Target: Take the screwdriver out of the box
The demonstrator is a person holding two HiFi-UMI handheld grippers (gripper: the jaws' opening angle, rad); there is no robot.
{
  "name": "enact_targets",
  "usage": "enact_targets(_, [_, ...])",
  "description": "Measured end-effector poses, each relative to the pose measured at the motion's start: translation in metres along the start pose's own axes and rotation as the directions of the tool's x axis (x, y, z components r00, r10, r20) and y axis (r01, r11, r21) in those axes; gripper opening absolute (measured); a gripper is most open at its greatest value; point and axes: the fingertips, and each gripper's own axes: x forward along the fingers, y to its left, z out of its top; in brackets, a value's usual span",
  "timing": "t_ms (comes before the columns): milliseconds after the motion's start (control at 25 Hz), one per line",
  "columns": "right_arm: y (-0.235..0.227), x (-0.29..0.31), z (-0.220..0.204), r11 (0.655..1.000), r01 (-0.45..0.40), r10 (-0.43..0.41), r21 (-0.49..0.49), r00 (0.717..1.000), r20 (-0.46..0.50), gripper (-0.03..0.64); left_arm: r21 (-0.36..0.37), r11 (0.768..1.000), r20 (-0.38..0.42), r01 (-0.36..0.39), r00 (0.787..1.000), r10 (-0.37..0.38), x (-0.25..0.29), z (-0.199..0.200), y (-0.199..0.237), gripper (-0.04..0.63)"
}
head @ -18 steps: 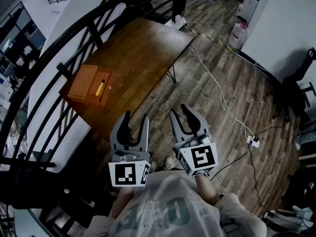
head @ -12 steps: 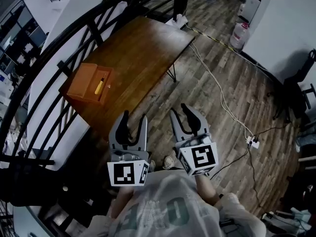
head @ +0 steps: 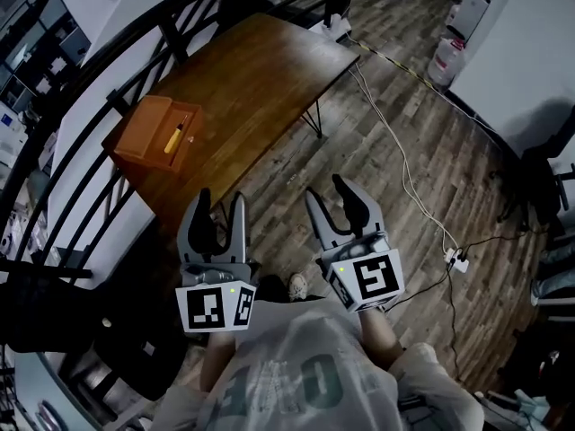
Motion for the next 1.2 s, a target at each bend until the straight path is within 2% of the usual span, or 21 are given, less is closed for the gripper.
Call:
enact_targets(280, [-0.011,0.001,-0.002,0.999,-0.025,0.025,-0.024,1.0,-0.013,0.175,0.007,0.997,0.001,-0.074,0.997,0.074,-0.002,0.002,0.012,0.206])
enact_targets(440, [-0.024,0.006,-0.016,1.0,-0.012,0.012,0.0,0.999,-0.038,0.172,-0.022,0.995,0.018,-0.1,0.995,0.1,0.005,0.001,0.016,0.206])
enact_targets(680, [-0.032,0.021,-0.021,1.0,-0.02,0.02,-0.002,0.999,-0.035,0.172,0.007,0.994,0.012,-0.105,0.994,0.105,0.018,-0.005,0.02,0.206])
enact_targets(960, [-0.041,0.054,-0.031,0.999,-0.041,0.04,-0.017,0.999,-0.035,0.172,-0.008,0.993,0.023,-0.116,0.993,0.117,0.042,-0.021,0.031,0.206])
enact_targets(1200, [-0.051,0.113,-0.025,0.997,-0.075,0.073,-0.032,0.996,-0.043,0.172,-0.019,0.987,0.027,-0.158,0.987,0.159,0.087,-0.025,0.067,0.206])
